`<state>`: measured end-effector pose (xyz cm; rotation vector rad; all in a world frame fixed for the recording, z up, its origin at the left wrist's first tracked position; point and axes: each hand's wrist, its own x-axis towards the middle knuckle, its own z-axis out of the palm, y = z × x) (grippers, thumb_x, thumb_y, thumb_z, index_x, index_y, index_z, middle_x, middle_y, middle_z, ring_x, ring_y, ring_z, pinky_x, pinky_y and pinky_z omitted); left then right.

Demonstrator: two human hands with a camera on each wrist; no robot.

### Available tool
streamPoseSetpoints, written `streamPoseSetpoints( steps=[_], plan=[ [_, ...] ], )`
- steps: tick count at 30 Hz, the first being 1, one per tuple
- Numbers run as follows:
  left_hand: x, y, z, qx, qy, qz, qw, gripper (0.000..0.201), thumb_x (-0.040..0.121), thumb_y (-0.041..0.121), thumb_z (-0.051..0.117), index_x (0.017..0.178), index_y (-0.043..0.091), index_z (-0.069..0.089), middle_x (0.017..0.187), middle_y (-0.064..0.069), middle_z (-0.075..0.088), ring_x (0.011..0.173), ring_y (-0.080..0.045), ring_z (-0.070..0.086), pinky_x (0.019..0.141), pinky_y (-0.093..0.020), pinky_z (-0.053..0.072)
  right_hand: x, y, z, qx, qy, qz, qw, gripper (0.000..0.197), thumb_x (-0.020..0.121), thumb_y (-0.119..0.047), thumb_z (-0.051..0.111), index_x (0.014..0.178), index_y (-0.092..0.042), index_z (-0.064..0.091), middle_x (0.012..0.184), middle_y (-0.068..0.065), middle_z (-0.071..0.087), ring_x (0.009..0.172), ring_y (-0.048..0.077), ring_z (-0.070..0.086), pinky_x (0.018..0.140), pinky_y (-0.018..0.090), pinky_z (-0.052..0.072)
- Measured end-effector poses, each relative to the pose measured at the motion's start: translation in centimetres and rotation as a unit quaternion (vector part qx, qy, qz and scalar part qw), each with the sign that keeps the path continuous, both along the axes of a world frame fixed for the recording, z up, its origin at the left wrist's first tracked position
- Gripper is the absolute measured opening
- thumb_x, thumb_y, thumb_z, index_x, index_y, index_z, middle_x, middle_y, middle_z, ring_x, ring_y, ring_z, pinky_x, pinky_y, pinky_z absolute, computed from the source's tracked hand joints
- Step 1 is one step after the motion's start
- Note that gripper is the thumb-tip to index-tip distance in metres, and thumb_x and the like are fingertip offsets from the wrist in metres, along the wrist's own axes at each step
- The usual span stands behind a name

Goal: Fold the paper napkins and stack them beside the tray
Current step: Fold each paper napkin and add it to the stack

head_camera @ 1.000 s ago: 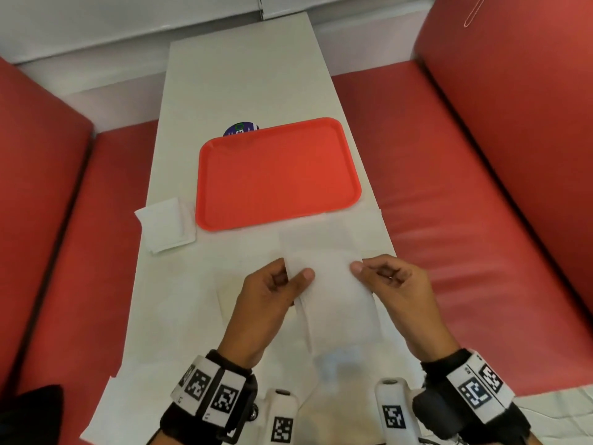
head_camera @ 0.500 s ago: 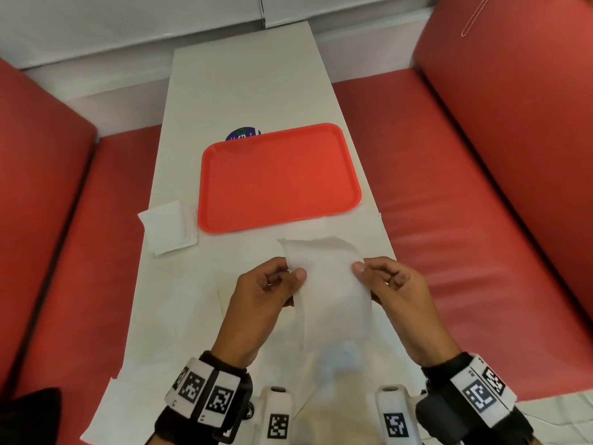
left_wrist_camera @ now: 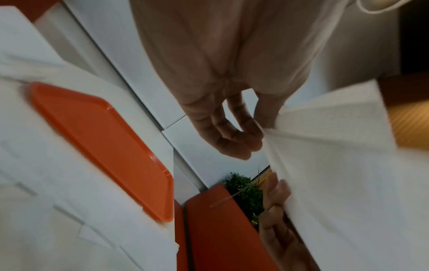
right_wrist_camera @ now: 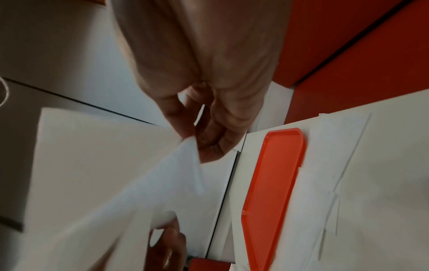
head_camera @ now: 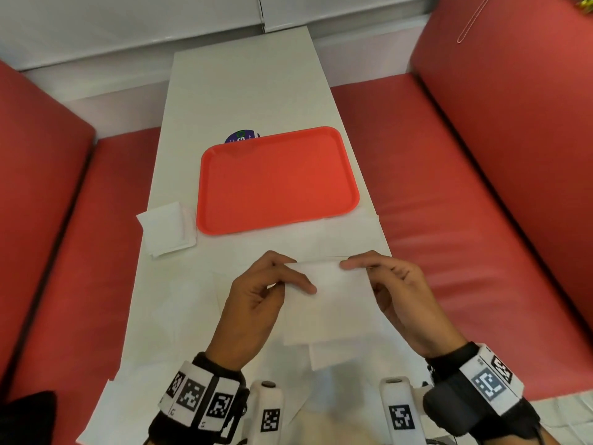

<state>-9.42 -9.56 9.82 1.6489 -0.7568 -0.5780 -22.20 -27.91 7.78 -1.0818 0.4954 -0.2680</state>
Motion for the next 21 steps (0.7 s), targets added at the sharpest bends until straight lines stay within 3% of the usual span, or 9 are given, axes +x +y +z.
streamPoseSetpoints(
  steps=[3,6,8,12,14,16,17,20,21],
  plan=[
    [-0.2,0.2,0.7,0.003,-0.018,-0.008,1.000,0.058,0.079,-0.008,0.040,0.080,0.036,0.077,0.104,-0.001,0.063,0.108,-0.004,0.059,0.084,-0.014,0.044,0.1,-0.1,0.3,-0.009,-0.020,0.000,1.000,0.038,0.092,-0.004,0.038,0.095,0.025,0.063,0.099,0.004,0.073,0.085,0.019,0.062,0.072,0.022,0.049],
    [-0.3,0.2,0.8,-0.047,0.063,0.018,0.997,0.036,0.095,-0.002,0.047,0.093,0.027,0.067,0.098,0.007,0.064,0.089,-0.007,0.061,0.075,-0.017,0.048,0.3,0.4,1.0,-0.088,-0.014,0.000,0.996,0.010,0.085,-0.009,0.073,0.090,-0.001,0.076,0.097,-0.002,0.073,0.087,0.013,0.068,0.075,0.019,0.050],
    [-0.4,0.1,0.8,-0.077,0.155,0.042,0.984,0.017,0.096,0.014,0.057,0.106,0.025,0.062,0.098,0.003,0.064,0.076,-0.010,0.058,0.062,-0.019,0.048,0.5,0.9,1.2,-0.102,-0.011,-0.002,0.995,0.009,0.081,-0.004,0.075,0.089,-0.005,0.074,0.094,-0.008,0.074,0.079,0.010,0.070,0.073,0.015,0.052],
    [-0.9,0.2,0.8,-0.065,0.244,0.047,0.966,0.029,0.095,0.027,0.053,0.122,0.030,0.062,0.101,-0.015,0.061,0.086,-0.029,0.051,0.071,-0.043,0.039,0.7,1.3,1.3,-0.087,-0.014,-0.027,0.996,0.015,0.084,-0.001,0.072,0.097,-0.009,0.072,0.090,-0.015,0.069,0.081,0.007,0.070,0.072,0.021,0.055],
    [-1.2,0.3,0.9,-0.056,0.260,0.034,0.963,0.034,0.094,0.025,0.052,0.127,0.026,0.061,0.099,-0.012,0.062,0.084,-0.024,0.054,0.068,-0.034,0.043,0.7,1.4,1.5,-0.103,-0.007,-0.041,0.994,0.017,0.085,-0.003,0.072,0.100,-0.011,0.072,0.093,-0.018,0.069,0.091,-0.001,0.064,0.073,0.021,0.054],
    [-1.4,0.5,0.9,-0.040,0.259,0.025,0.965,0.041,0.091,0.021,0.054,0.131,0.020,0.057,0.092,0.001,0.070,0.073,-0.010,0.063,0.059,-0.020,0.048,0.8,1.6,1.5,-0.110,0.002,-0.048,0.993,0.018,0.086,-0.005,0.072,0.102,-0.013,0.072,0.097,-0.019,0.070,0.097,-0.002,0.060,0.079,0.028,0.055],
    [-1.4,0.6,0.7,-0.028,0.253,0.021,0.967,0.042,0.090,0.018,0.056,0.132,0.019,0.057,0.095,0.002,0.073,0.076,-0.009,0.067,0.061,-0.020,0.051,0.7,1.6,1.6,-0.107,0.006,-0.047,0.993,0.018,0.086,-0.006,0.072,0.102,-0.014,0.073,0.099,-0.018,0.070,0.100,-0.001,0.060,0.082,0.033,0.055],
    [-1.3,0.7,0.3,0.008,0.198,0.018,0.980,0.040,0.094,-0.002,0.062,0.129,0.019,0.063,0.115,-0.007,0.074,0.101,-0.023,0.071,0.076,-0.037,0.057,0.6,1.8,1.9,-0.105,0.016,-0.040,0.994,0.019,0.086,-0.007,0.072,0.102,-0.018,0.074,0.101,-0.016,0.070,0.105,0.007,0.062,0.089,0.044,0.054],
    [-1.2,0.8,0.3,0.012,0.195,0.025,0.981,0.039,0.095,-0.006,0.061,0.127,0.016,0.064,0.114,-0.009,0.074,0.101,-0.025,0.071,0.077,-0.038,0.058,0.5,1.9,2.0,-0.115,0.018,-0.035,0.993,0.021,0.086,-0.005,0.072,0.103,-0.018,0.074,0.102,-0.015,0.070,0.105,0.009,0.062,0.092,0.045,0.053]
  ],
)
